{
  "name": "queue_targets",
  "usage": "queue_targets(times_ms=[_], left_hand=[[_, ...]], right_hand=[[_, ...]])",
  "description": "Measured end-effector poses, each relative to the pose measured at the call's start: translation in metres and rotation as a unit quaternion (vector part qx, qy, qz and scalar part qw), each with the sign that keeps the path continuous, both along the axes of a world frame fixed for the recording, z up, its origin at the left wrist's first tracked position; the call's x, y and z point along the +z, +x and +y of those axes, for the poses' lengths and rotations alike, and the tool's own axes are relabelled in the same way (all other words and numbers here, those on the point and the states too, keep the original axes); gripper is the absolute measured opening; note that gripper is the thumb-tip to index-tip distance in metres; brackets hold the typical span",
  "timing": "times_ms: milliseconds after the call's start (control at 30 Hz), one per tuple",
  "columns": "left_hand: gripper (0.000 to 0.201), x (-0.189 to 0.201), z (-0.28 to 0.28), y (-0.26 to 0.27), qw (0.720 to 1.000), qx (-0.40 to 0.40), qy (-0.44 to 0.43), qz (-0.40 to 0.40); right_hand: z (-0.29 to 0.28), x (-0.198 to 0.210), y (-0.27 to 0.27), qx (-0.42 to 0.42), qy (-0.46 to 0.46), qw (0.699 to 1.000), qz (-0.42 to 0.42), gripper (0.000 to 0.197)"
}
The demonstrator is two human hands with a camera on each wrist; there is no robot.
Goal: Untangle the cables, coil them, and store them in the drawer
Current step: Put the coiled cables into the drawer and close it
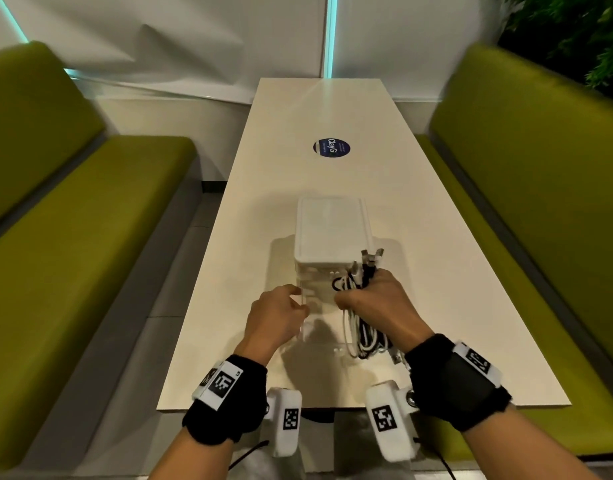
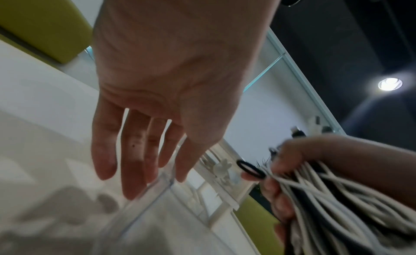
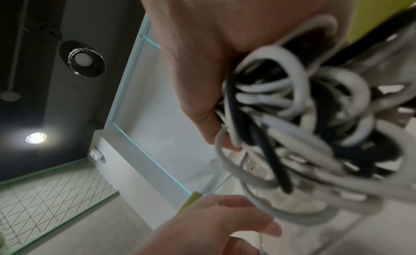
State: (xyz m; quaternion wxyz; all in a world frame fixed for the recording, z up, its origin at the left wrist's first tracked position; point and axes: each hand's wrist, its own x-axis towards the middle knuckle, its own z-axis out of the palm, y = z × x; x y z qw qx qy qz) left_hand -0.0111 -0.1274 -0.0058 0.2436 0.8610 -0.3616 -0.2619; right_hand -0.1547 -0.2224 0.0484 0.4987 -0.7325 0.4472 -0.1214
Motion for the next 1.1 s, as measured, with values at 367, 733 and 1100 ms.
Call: queue_targets(times_ms=[367, 733, 1100], left_hand=[[0.034, 0.0, 0.008, -0.004, 0.999, 0.011, -0.047, -0.017], [0.027, -0.01, 0.005, 0.002, 1.0, 0.001, -0.012, -0.026], [0.027, -0.016, 0.008, 0.005, 0.999, -0.04, -0.024, -0.017]], right_hand=[[-0.002, -0.035, 0.048, -0.059, -0.054, 0.987, 0.138, 0.018], [-0.005, -0.057, 0.061, -0.148, 0.015, 0.985, 0.083, 0.03], [0.013, -0.066, 0.073, -0.114, -0.073, 0.983, 0.123, 0.074]])
